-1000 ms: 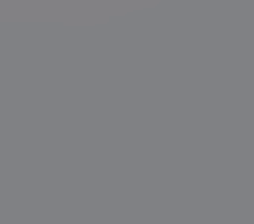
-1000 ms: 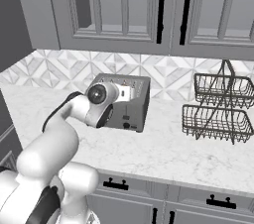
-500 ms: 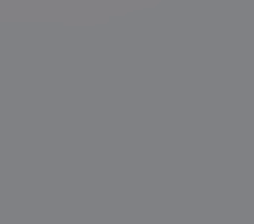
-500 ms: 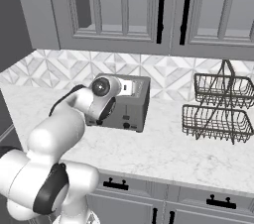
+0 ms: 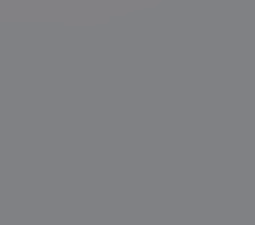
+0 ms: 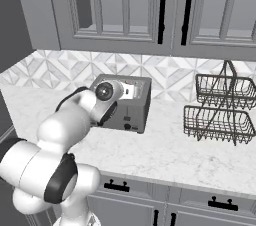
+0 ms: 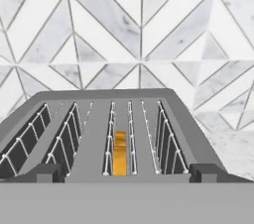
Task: Start the toaster. Once the lever pops up, take the bread to the plate on the dining counter.
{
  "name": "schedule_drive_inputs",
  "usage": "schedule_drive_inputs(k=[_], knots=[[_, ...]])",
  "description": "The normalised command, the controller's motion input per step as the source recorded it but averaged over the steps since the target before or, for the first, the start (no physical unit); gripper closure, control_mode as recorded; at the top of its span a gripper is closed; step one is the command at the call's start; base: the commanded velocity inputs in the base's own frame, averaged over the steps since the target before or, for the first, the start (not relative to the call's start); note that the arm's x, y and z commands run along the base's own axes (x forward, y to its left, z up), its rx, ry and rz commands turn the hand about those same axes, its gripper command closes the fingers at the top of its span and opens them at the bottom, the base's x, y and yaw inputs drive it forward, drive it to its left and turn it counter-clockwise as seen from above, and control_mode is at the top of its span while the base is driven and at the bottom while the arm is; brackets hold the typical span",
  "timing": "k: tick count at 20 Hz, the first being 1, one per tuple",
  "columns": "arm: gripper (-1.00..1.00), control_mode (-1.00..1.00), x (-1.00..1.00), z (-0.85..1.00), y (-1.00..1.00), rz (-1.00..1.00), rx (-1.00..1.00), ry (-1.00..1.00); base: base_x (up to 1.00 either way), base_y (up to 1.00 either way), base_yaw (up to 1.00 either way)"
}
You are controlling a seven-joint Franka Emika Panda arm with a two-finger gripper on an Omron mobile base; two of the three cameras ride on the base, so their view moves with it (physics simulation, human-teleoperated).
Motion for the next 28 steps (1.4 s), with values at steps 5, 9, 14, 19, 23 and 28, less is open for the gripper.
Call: schedule_drive_inputs(k=[5, 9, 14, 19, 23, 28], knots=[[-1.00, -1.00, 0.13, -0.07, 0.00, 0.00, 0.00, 0.00, 0.00, 0.00, 0.00], [-1.00, -1.00, 0.13, -0.14, 0.00, 0.00, 0.00, 0.01, 0.00, 0.00, 0.00], [-1.00, -1.00, 0.18, -0.23, 0.06, 0.00, 0.00, 0.00, 0.00, 0.00, 0.00], [-1.00, -1.00, 0.23, -0.23, 0.04, 0.00, 0.00, 0.00, 0.00, 0.00, 0.00], [-1.00, -1.00, 0.25, -0.19, 0.00, 0.00, 0.00, 0.00, 0.00, 0.00, 0.00], [-1.00, -1.00, 0.27, 0.00, 0.00, 0.00, 0.00, 0.00, 0.00, 0.00, 0.00]])
